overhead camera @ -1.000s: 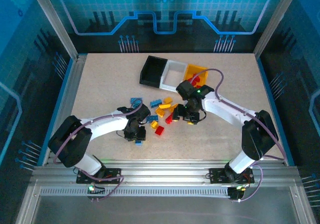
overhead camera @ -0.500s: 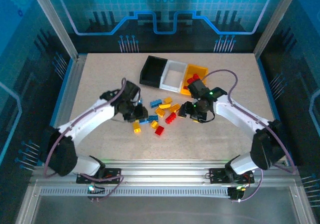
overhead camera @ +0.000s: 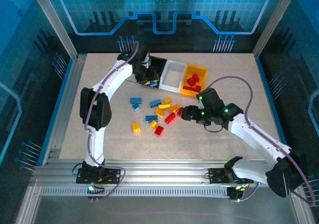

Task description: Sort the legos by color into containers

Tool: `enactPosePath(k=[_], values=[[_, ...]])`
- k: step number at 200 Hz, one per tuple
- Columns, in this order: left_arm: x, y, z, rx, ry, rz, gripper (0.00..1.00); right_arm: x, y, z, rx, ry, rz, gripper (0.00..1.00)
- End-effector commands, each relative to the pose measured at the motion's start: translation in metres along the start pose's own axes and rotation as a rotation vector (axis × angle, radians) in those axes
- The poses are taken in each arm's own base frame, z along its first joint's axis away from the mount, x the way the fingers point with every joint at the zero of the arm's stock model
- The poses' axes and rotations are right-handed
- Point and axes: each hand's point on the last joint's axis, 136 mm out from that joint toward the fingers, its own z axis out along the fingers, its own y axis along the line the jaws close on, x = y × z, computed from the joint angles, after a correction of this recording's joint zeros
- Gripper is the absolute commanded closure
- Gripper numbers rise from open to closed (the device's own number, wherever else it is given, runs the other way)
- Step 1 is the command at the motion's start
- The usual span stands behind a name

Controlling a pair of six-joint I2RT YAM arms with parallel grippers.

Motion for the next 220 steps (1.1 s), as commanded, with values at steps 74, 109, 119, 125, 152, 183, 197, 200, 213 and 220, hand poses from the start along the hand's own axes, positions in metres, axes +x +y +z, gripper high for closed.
enactPosePath(k=[74,109,119,125,152,183,197,200,213,220], values=[[-0.061,0.008,0.045,0.063,-0.007,-0.164,0.60,0.012,-0.024,-0.001,0.060,0.035,-0.060,0.24],[-0.057,0.008,0.043,0.068,0.006,-0.174,0.51,0.010,-0.027,0.002,0.053,0.052,-0.039,0.24],[-0.056,0.007,0.038,0.069,0.002,-0.167,0.48,0.010,-0.027,0.003,0.050,0.061,-0.036,0.24],[-0.055,0.006,0.035,0.068,0.001,-0.162,0.48,0.010,-0.026,0.004,0.049,0.066,-0.034,0.24],[-0.046,0.005,0.018,0.060,-0.004,-0.127,0.47,0.012,-0.025,0.007,0.044,0.086,-0.026,0.24],[-0.020,0.021,-0.010,-0.019,-0.005,-0.045,0.45,0.019,-0.024,0.014,0.035,0.139,-0.010,0.24],[-0.001,0.038,-0.021,-0.081,0.006,0.004,0.43,0.022,-0.022,0.019,0.027,0.162,-0.001,0.24],[0.003,0.041,-0.022,-0.096,0.010,0.013,0.42,0.023,-0.021,0.019,0.025,0.164,0.000,0.24],[0.021,0.060,-0.027,-0.158,0.035,0.055,0.41,0.026,-0.018,0.023,0.016,0.179,0.003,0.24],[0.031,0.067,-0.027,-0.179,0.056,0.078,0.40,0.027,-0.016,0.025,0.012,0.184,0.000,0.24]])
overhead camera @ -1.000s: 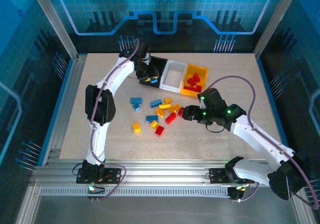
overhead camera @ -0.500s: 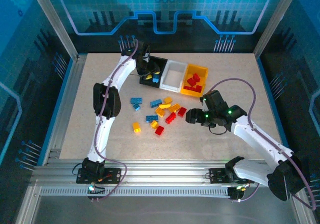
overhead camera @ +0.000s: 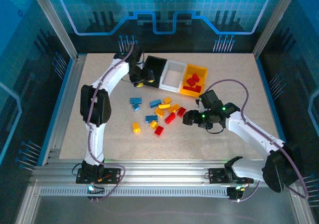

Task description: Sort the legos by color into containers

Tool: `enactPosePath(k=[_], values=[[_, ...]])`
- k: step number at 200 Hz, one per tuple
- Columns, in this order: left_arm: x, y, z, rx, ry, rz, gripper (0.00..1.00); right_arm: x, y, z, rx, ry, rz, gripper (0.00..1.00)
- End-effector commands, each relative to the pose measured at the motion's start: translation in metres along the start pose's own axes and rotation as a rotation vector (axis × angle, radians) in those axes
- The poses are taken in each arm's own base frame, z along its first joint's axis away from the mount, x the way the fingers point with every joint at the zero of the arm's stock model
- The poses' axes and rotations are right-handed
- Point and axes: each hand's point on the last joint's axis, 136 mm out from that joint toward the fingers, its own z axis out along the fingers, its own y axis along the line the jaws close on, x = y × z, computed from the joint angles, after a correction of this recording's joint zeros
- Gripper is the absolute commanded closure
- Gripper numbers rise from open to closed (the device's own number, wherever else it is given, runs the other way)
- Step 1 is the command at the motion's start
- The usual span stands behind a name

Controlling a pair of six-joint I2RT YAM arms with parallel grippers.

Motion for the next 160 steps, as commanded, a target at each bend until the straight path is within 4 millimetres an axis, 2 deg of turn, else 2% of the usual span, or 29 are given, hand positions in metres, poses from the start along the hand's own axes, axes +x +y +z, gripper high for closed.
enactPosePath(k=[1,19,26,67,109,160], values=[[0.025,0.026,-0.021,-0.103,0.003,0.136,0.40,0.002,0.013,0.002,-0.039,0.030,0.001,0.24],[0.045,0.036,-0.015,-0.113,0.060,0.182,0.39,0.007,0.016,0.007,-0.037,0.048,-0.007,0.24],[0.053,0.034,-0.011,-0.102,0.077,0.214,0.39,0.001,0.025,0.003,-0.050,0.034,-0.017,0.24],[0.084,0.000,0.023,-0.078,0.156,0.462,0.39,0.004,0.028,0.002,-0.045,0.051,-0.026,0.24],[0.081,-0.013,0.053,-0.088,0.183,0.508,0.42,0.007,0.024,-0.011,-0.015,0.043,-0.039,0.24],[0.079,-0.008,0.076,-0.103,0.214,0.506,0.45,0.008,0.014,-0.025,0.009,0.021,-0.038,0.24]])
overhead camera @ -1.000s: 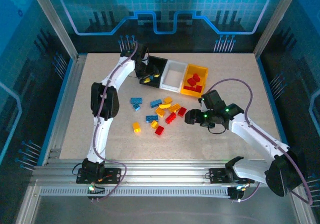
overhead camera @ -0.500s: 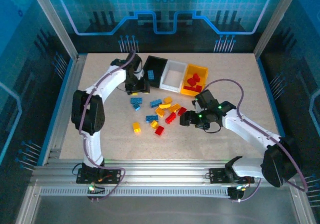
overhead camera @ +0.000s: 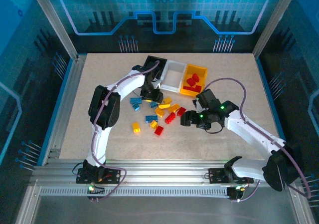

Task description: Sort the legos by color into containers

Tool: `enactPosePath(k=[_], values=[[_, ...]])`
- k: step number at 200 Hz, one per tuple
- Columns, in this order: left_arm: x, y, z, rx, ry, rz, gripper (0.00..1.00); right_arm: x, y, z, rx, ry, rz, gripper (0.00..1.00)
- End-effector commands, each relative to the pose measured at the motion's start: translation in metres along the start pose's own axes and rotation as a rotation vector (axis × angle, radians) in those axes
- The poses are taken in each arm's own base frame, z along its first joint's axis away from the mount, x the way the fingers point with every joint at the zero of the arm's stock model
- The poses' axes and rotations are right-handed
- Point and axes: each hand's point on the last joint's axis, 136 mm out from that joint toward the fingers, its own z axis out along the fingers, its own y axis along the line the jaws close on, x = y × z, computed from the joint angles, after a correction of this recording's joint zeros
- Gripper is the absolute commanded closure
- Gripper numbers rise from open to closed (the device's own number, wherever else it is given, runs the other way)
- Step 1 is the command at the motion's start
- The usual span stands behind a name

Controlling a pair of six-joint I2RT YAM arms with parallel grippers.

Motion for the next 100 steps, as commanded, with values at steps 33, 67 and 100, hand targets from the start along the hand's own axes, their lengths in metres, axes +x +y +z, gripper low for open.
enactPosePath(k=[33,67,100], values=[[-0.004,0.009,0.016,-0.028,0.022,0.013,0.46,-0.001,-0.004,-0.015,0.019,-0.015,-0.004,0.24],[0.001,0.013,0.022,-0.043,0.041,0.003,0.50,-0.001,-0.003,-0.015,0.012,-0.015,-0.001,0.24],[0.005,0.014,0.027,-0.044,0.050,-0.009,0.62,-0.002,-0.001,-0.012,0.006,-0.005,0.005,0.24]])
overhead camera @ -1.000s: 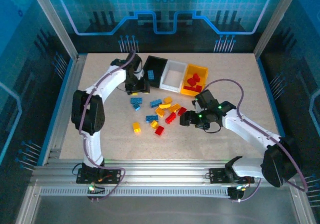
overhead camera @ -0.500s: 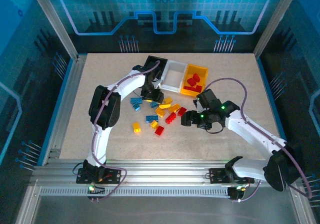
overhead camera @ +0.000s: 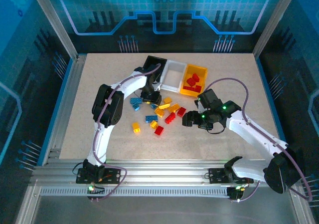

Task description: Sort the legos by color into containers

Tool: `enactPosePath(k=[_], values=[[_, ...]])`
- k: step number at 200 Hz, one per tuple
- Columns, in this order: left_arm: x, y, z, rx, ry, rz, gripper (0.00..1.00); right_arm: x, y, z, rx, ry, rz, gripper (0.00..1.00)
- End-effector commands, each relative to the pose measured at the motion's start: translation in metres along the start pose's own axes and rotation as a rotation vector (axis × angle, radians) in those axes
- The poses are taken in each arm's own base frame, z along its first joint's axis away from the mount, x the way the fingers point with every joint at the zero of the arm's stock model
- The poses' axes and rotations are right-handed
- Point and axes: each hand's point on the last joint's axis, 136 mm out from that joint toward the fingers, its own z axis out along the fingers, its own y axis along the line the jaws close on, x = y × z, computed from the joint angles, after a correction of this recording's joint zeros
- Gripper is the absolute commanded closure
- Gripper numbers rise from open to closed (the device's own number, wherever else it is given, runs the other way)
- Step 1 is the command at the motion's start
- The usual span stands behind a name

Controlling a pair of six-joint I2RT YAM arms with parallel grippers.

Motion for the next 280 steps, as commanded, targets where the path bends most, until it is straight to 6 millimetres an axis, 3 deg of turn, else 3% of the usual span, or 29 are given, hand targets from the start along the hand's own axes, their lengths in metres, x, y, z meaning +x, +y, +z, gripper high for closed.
enactPosePath(k=[1,41,71,89,115,137,163,216,242,280], values=[[0.003,0.004,0.005,-0.010,0.008,-0.008,0.62,-0.005,0.004,-0.006,-0.010,-0.007,-0.001,0.24],[0.004,0.004,0.002,-0.003,0.002,-0.024,0.79,-0.007,0.007,-0.005,-0.021,-0.006,0.009,0.24],[0.006,0.009,-0.009,0.020,-0.009,-0.069,0.81,-0.010,0.010,-0.001,-0.030,-0.004,0.014,0.24],[0.005,0.017,-0.027,0.048,-0.039,-0.130,0.82,-0.013,0.012,0.002,-0.037,-0.003,0.016,0.24],[-0.006,0.030,-0.070,0.102,-0.132,-0.231,0.82,-0.016,0.014,0.007,-0.041,0.004,0.014,0.24],[-0.028,0.037,-0.102,0.160,-0.224,-0.303,0.81,-0.020,0.017,0.011,-0.048,0.005,0.009,0.24],[-0.062,0.038,-0.123,0.200,-0.306,-0.364,0.81,-0.023,0.019,0.012,-0.049,0.011,-0.005,0.24],[-0.133,0.044,-0.121,0.278,-0.398,-0.511,0.80,-0.026,0.018,0.009,-0.032,0.008,-0.029,0.24],[-0.153,0.044,-0.109,0.316,-0.403,-0.546,0.80,-0.027,0.014,0.004,-0.019,-0.003,-0.037,0.23],[-0.165,0.049,-0.097,0.327,-0.414,-0.576,0.79,-0.029,0.006,-0.001,-0.006,-0.013,-0.035,0.23]])
